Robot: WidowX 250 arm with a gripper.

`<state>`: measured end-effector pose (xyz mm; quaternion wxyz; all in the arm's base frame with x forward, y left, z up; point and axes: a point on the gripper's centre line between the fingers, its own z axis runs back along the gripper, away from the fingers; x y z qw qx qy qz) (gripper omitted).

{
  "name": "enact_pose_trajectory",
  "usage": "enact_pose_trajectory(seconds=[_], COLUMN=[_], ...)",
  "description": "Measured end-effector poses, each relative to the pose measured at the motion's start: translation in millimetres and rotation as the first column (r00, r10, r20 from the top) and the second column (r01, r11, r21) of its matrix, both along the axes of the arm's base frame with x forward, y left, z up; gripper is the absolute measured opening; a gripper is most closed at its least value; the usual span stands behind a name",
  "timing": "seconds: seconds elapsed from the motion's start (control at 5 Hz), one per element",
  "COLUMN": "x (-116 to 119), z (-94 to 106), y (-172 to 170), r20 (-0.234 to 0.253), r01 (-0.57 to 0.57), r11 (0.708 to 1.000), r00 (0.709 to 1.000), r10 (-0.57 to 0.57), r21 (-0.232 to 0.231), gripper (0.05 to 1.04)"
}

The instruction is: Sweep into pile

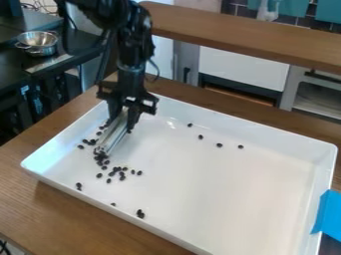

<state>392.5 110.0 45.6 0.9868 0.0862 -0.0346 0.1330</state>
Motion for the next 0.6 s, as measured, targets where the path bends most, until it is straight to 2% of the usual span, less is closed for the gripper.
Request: enact_pose_trajectory(seconds=[0.2, 0.4, 0.6], x=[-7, -18, -29], z=[23.4, 37.0, 23.2], y=[-37, -90, -131], r20=[0.033, 0.049, 0.063], r01=[-0.015, 0.023, 0.025], r11=[0.989, 0.971, 0.969], r00=[0.999, 0.999, 0.998], r10=[0.020, -0.012, -0.010], r21=[-0.148, -0.239, -0.246], gripper=[0.377, 0.377, 0.377])
